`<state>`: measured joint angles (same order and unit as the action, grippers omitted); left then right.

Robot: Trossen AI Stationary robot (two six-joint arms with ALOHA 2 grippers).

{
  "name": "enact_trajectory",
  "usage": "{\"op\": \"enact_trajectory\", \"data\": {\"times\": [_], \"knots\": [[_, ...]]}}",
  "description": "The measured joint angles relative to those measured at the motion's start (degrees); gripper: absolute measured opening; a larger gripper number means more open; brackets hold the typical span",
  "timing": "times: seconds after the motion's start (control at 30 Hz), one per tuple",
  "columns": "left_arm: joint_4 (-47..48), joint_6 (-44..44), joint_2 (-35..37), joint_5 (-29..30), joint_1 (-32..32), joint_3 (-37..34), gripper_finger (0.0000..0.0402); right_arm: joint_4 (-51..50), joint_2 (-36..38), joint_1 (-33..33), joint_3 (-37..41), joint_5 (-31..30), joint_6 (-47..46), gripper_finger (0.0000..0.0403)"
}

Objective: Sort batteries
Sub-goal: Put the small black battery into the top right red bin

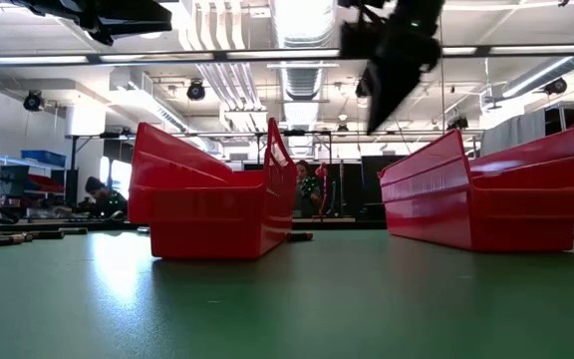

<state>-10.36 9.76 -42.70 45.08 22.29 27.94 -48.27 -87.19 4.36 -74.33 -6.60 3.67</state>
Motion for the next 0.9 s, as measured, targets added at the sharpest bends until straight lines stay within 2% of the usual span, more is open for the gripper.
{"op": "enact_trajectory", "data": {"times": [0.17,0.23,0.37,0.47,0.67,0.8,0.9], "knots": [[0.01,-0.89,-0.18,-0.83,0.01,0.00,0.0157,7.59,-4.35,1.27,-0.05,0.88,5.05,0.0185],[0.17,-1.25,-0.47,-1.32,0.01,-0.01,0.0157,10.04,-7.67,2.36,0.03,3.53,5.20,0.0185],[0.04,-0.39,-1.48,-6.68,-0.04,-0.13,0.0157,16.03,-14.06,4.40,-0.23,9.66,6.33,0.0185],[-0.27,-0.15,-2.28,-7.17,-0.05,0.14,0.0157,16.34,-17.71,5.79,-0.97,10.11,6.70,0.0185],[-0.71,0.08,-2.58,-7.17,0.01,0.44,0.0157,20.98,-20.75,7.19,-0.65,10.22,6.51,0.0185],[-0.71,0.71,-2.64,-7.17,0.01,0.13,0.0157,22.47,-21.27,7.77,-0.58,16.04,6.86,0.0185],[-0.78,0.90,-2.75,-7.15,0.01,0.02,0.0157,22.84,-21.74,8.35,-0.52,17.12,7.30,0.0185]]}}
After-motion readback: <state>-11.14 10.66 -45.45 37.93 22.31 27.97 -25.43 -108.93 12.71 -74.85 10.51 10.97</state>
